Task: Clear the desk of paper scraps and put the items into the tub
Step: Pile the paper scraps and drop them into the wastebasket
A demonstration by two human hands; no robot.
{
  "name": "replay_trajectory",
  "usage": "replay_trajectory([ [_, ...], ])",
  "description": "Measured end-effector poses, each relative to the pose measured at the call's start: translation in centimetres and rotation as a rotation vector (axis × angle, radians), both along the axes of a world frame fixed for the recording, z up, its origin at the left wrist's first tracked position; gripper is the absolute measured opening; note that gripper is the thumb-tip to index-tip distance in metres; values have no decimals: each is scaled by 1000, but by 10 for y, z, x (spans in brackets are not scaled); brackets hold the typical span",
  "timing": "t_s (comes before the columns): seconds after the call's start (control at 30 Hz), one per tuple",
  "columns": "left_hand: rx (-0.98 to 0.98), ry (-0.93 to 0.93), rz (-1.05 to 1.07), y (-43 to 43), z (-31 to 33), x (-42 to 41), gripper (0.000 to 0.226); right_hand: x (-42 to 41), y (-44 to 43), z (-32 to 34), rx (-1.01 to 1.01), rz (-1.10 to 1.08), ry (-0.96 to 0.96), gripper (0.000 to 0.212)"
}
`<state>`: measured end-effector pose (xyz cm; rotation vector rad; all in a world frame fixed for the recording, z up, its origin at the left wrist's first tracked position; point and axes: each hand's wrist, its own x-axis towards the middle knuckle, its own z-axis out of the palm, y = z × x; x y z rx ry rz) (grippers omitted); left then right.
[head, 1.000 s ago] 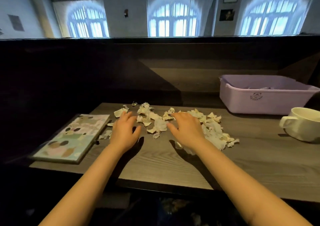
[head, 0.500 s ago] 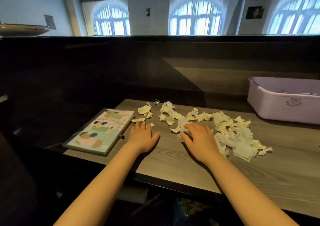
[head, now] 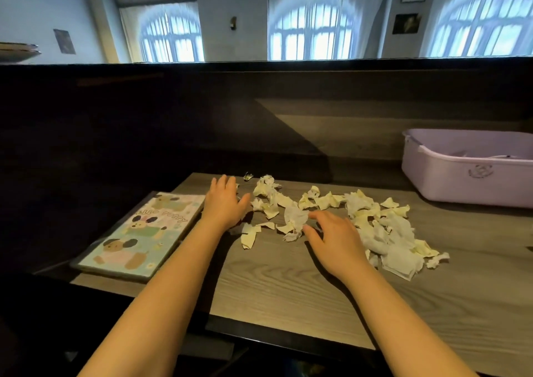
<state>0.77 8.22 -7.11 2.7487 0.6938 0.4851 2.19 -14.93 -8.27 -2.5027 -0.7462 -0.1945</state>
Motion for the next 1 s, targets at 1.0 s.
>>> replay_trajectory([
  [1.0, -50, 270, -172, 12, -14, 121, 63, 36, -6, -14, -12, -61, -90, 34],
])
